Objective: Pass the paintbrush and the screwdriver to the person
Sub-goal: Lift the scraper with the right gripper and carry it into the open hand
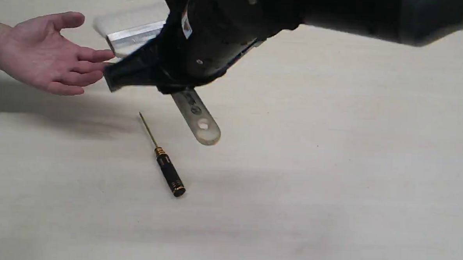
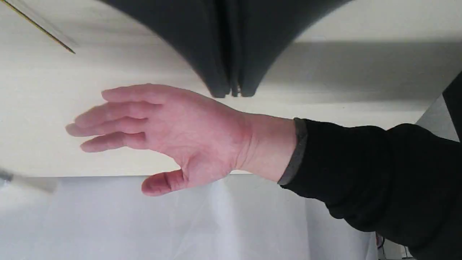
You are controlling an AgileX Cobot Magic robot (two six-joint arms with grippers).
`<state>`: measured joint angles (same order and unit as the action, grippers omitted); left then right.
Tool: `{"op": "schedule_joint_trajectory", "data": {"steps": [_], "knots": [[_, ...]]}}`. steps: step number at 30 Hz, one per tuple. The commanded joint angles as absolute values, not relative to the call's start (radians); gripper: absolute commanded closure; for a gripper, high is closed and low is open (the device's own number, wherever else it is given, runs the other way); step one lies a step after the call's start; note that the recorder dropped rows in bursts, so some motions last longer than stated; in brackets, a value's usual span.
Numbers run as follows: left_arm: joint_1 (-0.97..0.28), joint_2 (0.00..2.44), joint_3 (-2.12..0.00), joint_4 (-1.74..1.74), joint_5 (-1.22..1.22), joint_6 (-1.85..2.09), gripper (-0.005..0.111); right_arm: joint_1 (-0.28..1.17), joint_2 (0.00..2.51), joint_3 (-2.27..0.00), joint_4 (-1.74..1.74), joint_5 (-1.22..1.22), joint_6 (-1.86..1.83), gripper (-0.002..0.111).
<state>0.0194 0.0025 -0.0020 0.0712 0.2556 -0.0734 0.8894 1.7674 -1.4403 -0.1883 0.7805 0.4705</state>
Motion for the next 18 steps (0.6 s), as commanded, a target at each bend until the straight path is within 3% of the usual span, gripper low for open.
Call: {"op": "schedule_joint_trajectory", "data": {"steps": [1, 8, 18], "knots": [[0.011, 0.000, 0.000, 0.069, 0.249, -0.075, 0.107, 0.903, 1.717, -1.442, -0.200, 0.619, 0.457, 0.104], [0.011, 0.000, 0.000, 0.069, 0.249, -0.075, 0.107, 0.932, 1.796, -1.472, -0.197, 0.225, 0.457, 0.104], [0.011, 0.000, 0.000, 0.069, 0.249, -0.075, 0.107, 0.933, 2.095, -1.724, -0.200, 0.278, 0.456, 0.102]]}}
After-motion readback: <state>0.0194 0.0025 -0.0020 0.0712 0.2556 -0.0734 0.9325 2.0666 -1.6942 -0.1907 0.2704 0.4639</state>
